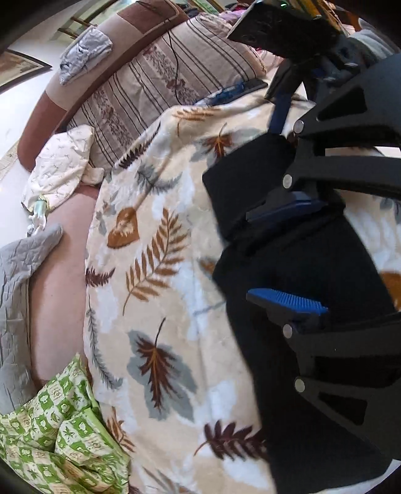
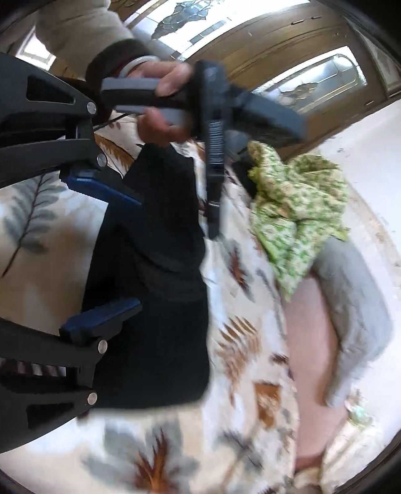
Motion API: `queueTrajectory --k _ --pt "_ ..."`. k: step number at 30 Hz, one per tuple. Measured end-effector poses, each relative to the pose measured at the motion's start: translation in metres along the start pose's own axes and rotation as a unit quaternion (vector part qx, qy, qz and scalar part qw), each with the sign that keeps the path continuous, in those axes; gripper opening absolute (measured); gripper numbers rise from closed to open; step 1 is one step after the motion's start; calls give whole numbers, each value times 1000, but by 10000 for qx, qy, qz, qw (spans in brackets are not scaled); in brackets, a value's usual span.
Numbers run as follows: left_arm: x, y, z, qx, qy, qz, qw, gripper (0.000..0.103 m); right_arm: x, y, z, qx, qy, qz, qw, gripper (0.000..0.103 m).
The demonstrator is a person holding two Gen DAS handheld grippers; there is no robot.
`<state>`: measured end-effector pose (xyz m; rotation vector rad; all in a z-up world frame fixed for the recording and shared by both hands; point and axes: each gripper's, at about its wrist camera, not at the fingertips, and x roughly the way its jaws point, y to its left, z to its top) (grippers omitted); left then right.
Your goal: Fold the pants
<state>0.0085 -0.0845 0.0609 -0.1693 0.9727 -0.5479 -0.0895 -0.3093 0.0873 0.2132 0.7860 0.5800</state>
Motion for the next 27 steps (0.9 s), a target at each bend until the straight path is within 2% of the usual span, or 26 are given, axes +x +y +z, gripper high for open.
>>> queueTrajectory --k 3,5,8,10,12,16,18,23,26,27 --pt "0 -13 -3 -107 -90 -267 9995 41 -8 -23 -2 336 -19 -215 9992 62" --pt "6 -29 -6 -31 6 -306 9995 42 -3 -35 -4 552 30 -426 9976 60" --pt "17 -50 -9 181 82 -103 9997 42 -1 -47 -9 725 42 -458 9963 53" --pt "28 -61 -13 249 238 274 9990 42 -1 -48 -7 697 24 -434 9966 52" --pt "31 -69 -18 302 274 470 9981 42 -7 -47 -7 636 13 -458 9969 53" --pt "16 -81 -30 353 160 487 9981 42 -15 -54 -10 692 8 -446 9966 53" --pt "15 -87 -37 400 256 551 9974 42 -16 -60 -10 768 -4 -459 9960 53" --pt "27 -80 -52 110 543 649 9964 42 -22 -68 -10 958 -57 -438 9944 55" --pt "35 -72 -60 -134 715 544 9959 42 -25 -69 -9 994 -86 -396 9942 55" --pt "35 -70 -60 -188 662 512 9963 42 -26 -69 -9 993 -100 -385 9943 55"
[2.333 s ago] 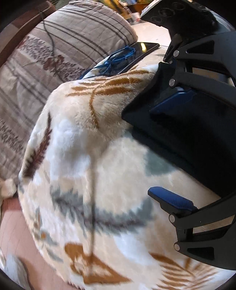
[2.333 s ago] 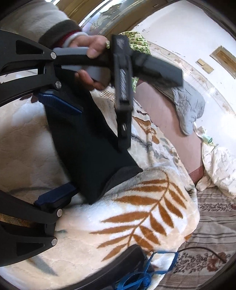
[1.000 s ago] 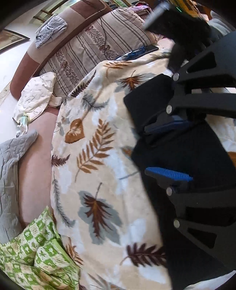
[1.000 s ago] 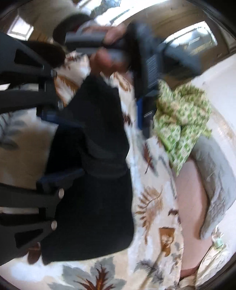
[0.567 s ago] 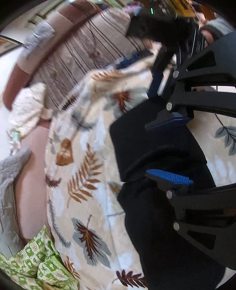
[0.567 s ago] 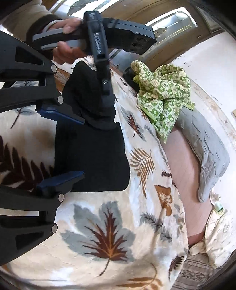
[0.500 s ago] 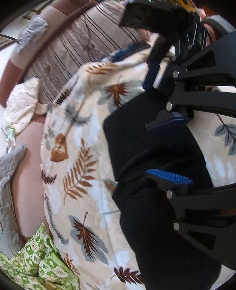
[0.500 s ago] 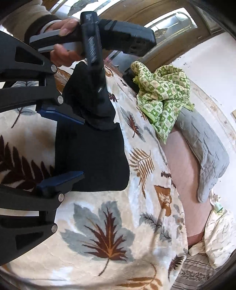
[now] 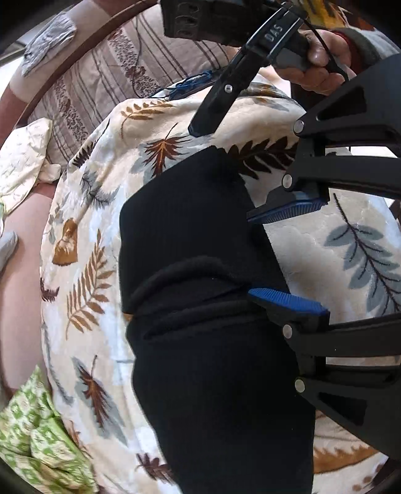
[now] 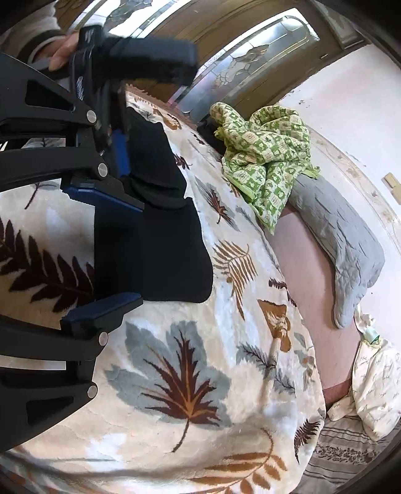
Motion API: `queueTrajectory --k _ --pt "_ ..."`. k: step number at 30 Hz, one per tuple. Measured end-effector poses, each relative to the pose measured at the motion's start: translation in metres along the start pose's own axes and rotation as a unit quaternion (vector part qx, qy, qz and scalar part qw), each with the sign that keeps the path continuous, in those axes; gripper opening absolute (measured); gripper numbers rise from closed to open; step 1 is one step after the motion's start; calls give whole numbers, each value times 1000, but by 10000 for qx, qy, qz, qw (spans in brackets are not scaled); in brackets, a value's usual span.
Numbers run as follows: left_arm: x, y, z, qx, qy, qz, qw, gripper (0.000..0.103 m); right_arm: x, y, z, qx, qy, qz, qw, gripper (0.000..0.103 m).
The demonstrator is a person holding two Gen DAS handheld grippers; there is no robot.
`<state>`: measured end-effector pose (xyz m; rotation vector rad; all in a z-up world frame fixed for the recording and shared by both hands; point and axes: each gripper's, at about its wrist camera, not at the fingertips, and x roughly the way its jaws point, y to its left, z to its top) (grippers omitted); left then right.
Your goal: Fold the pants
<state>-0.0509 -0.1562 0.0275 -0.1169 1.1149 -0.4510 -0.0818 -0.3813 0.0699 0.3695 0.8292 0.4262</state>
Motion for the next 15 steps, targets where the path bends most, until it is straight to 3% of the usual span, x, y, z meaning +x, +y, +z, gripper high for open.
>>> queueTrajectory --k 3,7,9,10,12,15 --pt "-1 3 6 -185 -163 -192 9995 42 0 -1 1 -1 5 20 10000 55" --pt "10 2 11 -146 -105 -171 9997 41 1 -1 1 -6 9 13 10000 55" --pt "12 3 13 -187 -163 -238 9994 27 0 -1 2 -7 -15 -2 10000 55" --pt "13 4 14 -241 -166 -294 9991 12 -1 -1 2 -6 -28 -5 10000 55" --pt "11 10 15 -487 -181 -529 9972 9 -1 -1 2 -3 -28 -4 10000 53" --pt "-10 6 12 -307 -491 -434 9974 8 -2 4 3 -66 -54 8 10000 53"
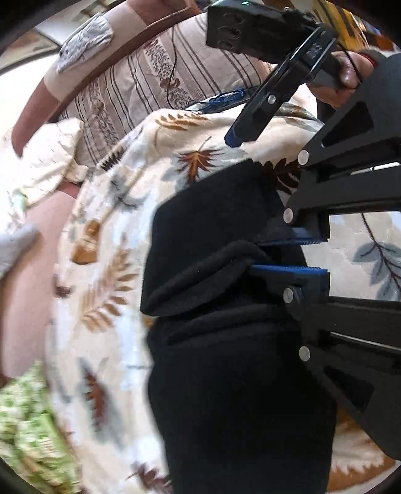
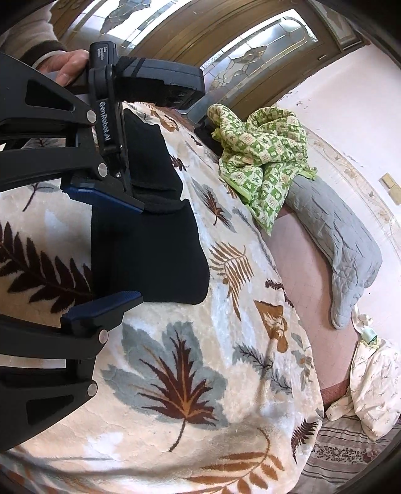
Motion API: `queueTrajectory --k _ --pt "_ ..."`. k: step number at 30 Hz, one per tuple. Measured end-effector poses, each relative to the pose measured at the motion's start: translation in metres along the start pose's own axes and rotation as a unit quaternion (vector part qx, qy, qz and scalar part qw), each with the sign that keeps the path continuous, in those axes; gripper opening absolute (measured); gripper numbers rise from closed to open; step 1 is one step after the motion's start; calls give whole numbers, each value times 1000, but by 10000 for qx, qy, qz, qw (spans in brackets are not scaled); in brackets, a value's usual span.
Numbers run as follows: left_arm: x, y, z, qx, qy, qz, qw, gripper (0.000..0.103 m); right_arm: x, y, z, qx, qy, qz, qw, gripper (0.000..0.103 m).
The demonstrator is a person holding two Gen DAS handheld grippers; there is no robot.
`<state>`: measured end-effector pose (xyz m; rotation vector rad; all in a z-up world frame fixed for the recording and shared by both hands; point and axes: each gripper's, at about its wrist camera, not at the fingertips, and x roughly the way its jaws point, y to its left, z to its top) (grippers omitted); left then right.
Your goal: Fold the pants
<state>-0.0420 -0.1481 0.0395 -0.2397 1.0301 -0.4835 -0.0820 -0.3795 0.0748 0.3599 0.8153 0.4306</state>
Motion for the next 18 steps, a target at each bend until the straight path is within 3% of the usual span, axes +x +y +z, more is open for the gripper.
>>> queueTrajectory --k 4,9,14,18 --pt "-35 -5 -4 343 -439 158 9983 7 2 17 6 -236 -16 109 9997 53" --pt "-8 22 -19 -76 41 306 9995 7 25 37 17 -494 92 158 9986 51" --pt "-3 25 -18 -197 -18 176 9996 7 64 30 12 -663 569 -386 9954 37" --pt "-2 20 -12 -40 46 269 9996 8 69 15 8 -343 595 -283 9972 36"
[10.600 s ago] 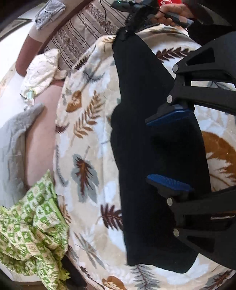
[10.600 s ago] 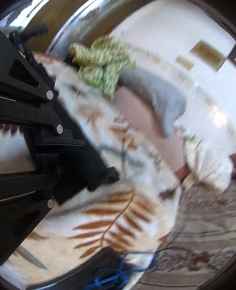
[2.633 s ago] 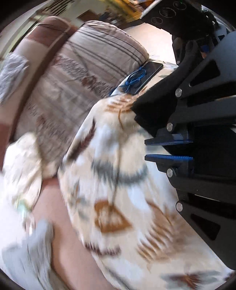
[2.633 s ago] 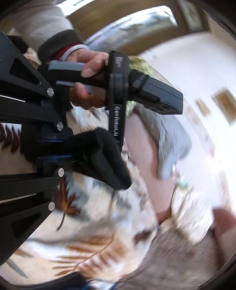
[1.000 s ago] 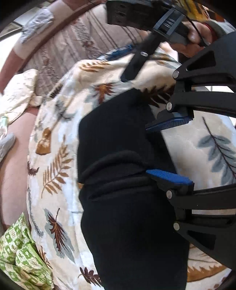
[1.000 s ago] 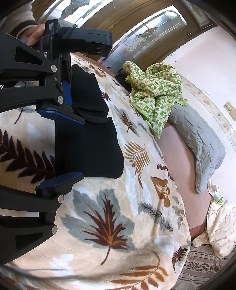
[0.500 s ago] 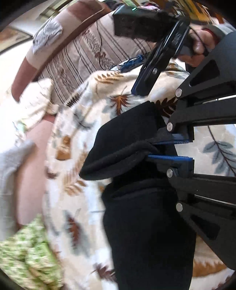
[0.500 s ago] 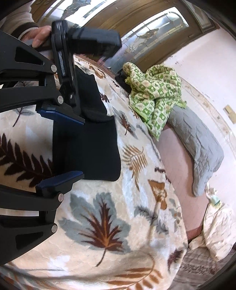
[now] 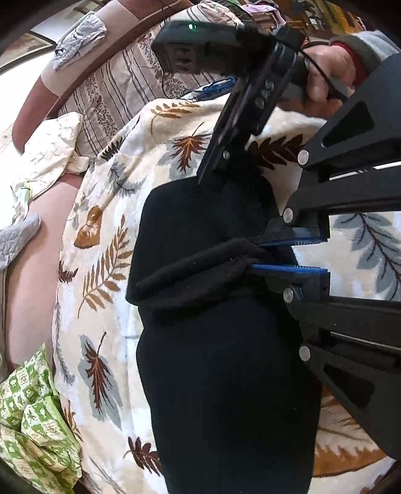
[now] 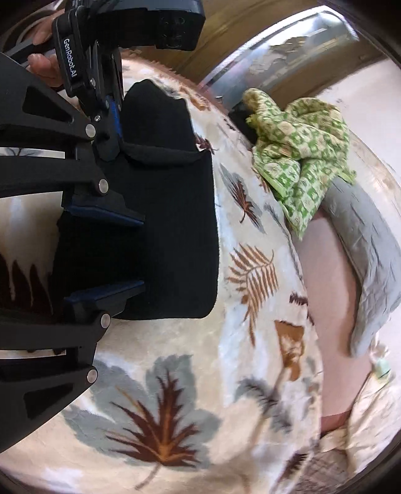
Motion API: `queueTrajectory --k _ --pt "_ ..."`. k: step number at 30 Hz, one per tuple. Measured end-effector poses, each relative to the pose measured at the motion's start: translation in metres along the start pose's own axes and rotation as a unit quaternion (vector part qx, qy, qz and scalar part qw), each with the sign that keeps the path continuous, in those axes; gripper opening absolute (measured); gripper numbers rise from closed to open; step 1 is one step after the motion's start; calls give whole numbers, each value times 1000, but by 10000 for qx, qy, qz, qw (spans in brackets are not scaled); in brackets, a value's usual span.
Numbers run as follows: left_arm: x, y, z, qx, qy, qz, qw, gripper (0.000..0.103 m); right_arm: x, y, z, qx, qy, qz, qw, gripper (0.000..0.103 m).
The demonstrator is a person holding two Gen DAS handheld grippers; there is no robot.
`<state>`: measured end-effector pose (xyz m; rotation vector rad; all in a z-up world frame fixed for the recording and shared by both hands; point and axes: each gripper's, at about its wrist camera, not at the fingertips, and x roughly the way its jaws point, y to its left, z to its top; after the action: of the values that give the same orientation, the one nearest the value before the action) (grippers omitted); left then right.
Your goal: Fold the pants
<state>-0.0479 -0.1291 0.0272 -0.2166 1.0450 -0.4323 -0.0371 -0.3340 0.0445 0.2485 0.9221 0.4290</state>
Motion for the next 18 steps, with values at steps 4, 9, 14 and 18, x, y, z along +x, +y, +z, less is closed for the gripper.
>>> queueTrajectory --k 4,9,14,18 --pt "-23 -1 2 37 -191 142 9997 17 -11 8 6 -143 -109 84 9998 39" --pt "-47 -5 16 139 -672 405 9968 28 5 20 6 -338 82 111 9993 40" --pt "-26 -9 42 136 -770 571 9953 40 1 23 -4 -315 150 223 9991 40" --pt "10 -9 48 282 -424 877 9948 40 -16 16 8 -128 -72 202 9997 40"
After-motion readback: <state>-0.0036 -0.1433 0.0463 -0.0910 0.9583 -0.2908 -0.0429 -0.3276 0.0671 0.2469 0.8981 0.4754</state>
